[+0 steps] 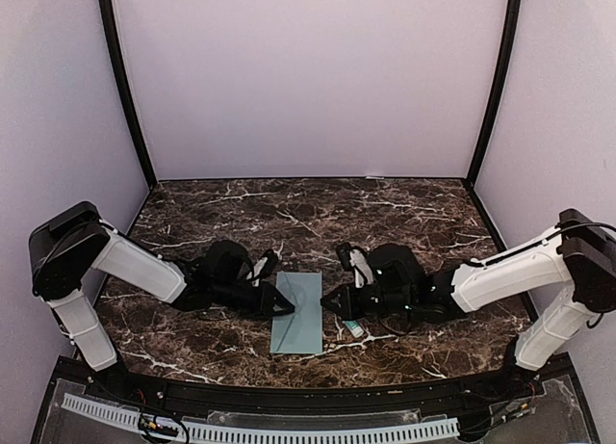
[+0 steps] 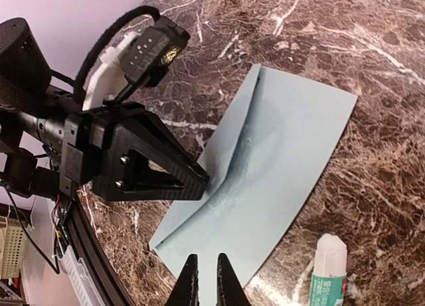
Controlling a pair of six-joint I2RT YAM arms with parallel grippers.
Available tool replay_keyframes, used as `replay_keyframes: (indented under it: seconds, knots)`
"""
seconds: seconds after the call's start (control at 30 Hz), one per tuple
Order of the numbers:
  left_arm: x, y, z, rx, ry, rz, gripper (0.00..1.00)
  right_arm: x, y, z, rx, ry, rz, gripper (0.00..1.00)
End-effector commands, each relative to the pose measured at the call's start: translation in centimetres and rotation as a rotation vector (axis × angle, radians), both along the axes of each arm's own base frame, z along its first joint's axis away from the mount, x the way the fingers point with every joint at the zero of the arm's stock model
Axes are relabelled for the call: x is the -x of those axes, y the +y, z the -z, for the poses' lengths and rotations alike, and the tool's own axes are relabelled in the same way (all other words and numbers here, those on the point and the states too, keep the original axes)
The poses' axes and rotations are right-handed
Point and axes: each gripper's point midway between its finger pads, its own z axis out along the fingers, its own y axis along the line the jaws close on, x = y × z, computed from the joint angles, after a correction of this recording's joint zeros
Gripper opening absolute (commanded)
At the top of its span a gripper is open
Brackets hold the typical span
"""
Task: Place the letter into the envelope and seal it
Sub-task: Seal the envelope flap on the envelope.
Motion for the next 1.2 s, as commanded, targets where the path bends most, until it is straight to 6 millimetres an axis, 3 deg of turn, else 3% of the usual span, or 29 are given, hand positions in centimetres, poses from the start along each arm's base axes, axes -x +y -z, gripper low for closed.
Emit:
replay_keyframes:
  seconds: [0.0,0.27,0.53,1.17]
  knots:
    - [-0.1,0.5,0.7,-0.035,-0.002,-0.025,0.12,0.0,1.9,-1.1,-0.022,0.001,-0.032,0.07]
    - [0.5,1.6,2.6,-0.085,0.027,-0.041,0.05,-0.5,4.7,0.0,-0.007,0.039,-0.079,0.00]
    - [0.7,2.4,3.7,-0.130,0.029,-0.050,0.03,-0.5,7.0,1.7,-0.009,0.077,-0.131,0.00]
    - [1.1,2.7,3.9,-0.141,0.030,-0.037,0.02,-2.4,8.2,7.0,0.115,0.123,-0.089,0.00]
